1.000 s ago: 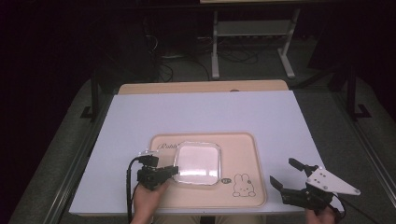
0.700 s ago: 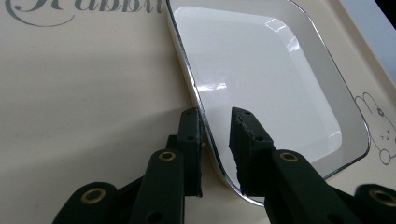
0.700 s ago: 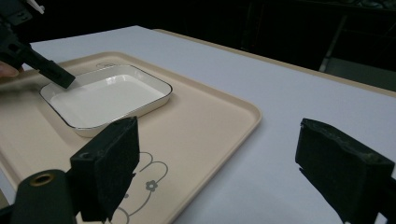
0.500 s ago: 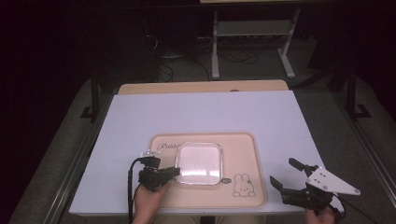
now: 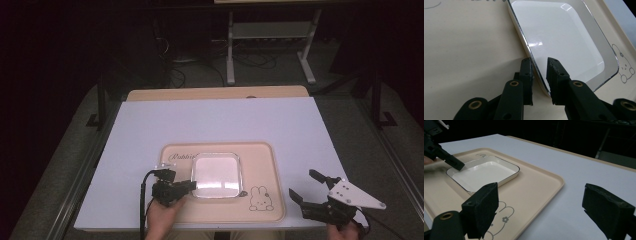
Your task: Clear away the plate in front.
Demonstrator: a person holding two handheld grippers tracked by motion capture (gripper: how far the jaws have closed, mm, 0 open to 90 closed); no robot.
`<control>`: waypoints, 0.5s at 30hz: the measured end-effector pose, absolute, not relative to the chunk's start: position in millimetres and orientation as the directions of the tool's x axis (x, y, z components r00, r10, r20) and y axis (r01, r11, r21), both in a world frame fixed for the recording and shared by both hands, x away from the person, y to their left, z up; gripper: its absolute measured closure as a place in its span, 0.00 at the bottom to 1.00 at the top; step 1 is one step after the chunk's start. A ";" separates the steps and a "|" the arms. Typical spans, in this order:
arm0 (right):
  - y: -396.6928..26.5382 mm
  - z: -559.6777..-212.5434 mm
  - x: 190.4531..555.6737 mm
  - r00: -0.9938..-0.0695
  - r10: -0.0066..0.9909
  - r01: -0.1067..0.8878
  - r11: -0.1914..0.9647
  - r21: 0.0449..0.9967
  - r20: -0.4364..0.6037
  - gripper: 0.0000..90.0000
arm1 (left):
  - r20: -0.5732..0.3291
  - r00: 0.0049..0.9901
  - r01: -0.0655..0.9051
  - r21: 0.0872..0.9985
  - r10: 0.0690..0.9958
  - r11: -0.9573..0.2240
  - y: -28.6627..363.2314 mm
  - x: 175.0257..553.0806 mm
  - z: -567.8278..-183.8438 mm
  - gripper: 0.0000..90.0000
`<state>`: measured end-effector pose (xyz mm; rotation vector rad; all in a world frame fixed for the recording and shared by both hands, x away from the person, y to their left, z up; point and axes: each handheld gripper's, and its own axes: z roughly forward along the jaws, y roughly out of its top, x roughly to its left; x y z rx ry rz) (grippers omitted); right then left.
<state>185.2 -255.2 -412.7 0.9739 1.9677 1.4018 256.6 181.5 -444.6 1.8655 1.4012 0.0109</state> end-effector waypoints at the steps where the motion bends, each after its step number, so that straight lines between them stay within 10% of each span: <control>1: -255.2 -412.7 185.2 -0.599 0.800 0.250 0.202 0.947 -0.012 0.14 | -0.425 0.394 0.808 0.582 0.815 -0.087 181.1 256.6 -444.8 0.83; 15: -255.3 -412.7 185.2 -0.599 0.800 0.249 0.201 0.948 -0.012 0.14 | -0.410 0.409 0.798 0.594 0.815 -0.102 180.6 257.0 -444.4 0.81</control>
